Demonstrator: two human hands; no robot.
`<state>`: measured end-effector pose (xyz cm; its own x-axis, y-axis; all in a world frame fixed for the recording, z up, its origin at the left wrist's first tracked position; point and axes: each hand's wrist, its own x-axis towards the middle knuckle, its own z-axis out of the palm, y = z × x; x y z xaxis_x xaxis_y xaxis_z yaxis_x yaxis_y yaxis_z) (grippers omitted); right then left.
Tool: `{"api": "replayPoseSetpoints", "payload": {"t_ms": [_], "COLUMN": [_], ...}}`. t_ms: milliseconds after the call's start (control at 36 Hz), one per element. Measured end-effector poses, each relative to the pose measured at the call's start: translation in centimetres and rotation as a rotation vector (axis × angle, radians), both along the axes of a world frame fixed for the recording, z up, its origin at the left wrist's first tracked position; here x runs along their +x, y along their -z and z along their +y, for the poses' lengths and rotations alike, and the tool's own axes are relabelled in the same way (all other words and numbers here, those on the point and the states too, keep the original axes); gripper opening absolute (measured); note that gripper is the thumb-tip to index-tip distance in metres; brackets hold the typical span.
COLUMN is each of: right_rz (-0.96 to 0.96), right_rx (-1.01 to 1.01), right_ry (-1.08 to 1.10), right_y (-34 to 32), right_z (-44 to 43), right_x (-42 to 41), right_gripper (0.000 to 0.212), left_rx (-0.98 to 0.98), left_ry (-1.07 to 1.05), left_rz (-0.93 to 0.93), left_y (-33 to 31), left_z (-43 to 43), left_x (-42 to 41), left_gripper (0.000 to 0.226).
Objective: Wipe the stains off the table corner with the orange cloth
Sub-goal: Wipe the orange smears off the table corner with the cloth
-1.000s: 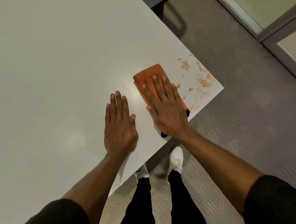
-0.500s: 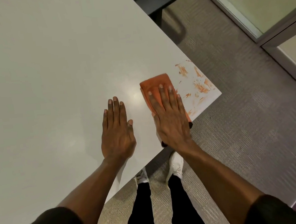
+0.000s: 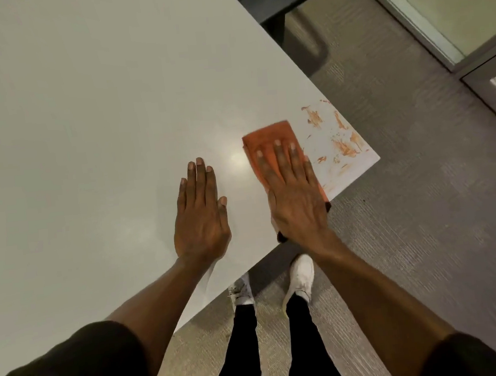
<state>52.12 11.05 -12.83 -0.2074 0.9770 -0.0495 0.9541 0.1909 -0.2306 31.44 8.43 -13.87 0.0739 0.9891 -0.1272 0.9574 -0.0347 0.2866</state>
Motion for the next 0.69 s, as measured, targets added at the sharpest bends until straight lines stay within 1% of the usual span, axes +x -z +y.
{"api": "replayPoseSetpoints", "payload": {"t_ms": [56,111,250,306,361,472,583,639,694], "right_rz": [-0.017,-0.026,0.025,0.036,0.044,0.047,0.022,0.007,0.006], "right_rx": [0.011,0.019,-0.066,-0.053,-0.03,-0.069,-0.018,-0.018,-0.021], "right_ry": [0.025,0.024,-0.025,-0.046,-0.054,-0.065,-0.045,-0.028,-0.047], "right_y": [0.2,0.2,-1.0,-1.2,-1.2,-0.9,-0.1,0.0,-0.3], "right_z": [1.6,1.4,-4.9,-7.7,-8.6,-4.2,1.5,2.2,1.1], "right_x": [0.0,-0.1,0.4,0.8,1.2,1.1,0.7,0.5,0.5], "right_gripper": [0.077,0.078,0.082,0.077,0.073,0.085,0.079,0.076,0.078], "left_rx": [-0.002,-0.002,0.0,-0.002,0.0,0.011,0.027,0.031,0.032], "left_ry": [-0.004,-0.009,0.0,-0.005,-0.005,-0.003,-0.007,-0.008,-0.009], "left_rz": [0.006,0.006,-0.015,-0.016,-0.018,-0.018,-0.008,-0.006,0.001], "left_y": [0.1,0.2,-0.1,-0.2,-0.2,-0.1,0.2,0.3,0.4], "left_z": [0.0,0.0,0.1,0.1,0.1,0.2,0.1,0.0,0.0], "left_x": [-0.1,0.0,0.0,0.1,0.1,0.1,0.2,0.1,0.2], "left_gripper": [0.068,0.068,0.067,0.068,0.068,0.068,0.068,0.068,0.068]}}
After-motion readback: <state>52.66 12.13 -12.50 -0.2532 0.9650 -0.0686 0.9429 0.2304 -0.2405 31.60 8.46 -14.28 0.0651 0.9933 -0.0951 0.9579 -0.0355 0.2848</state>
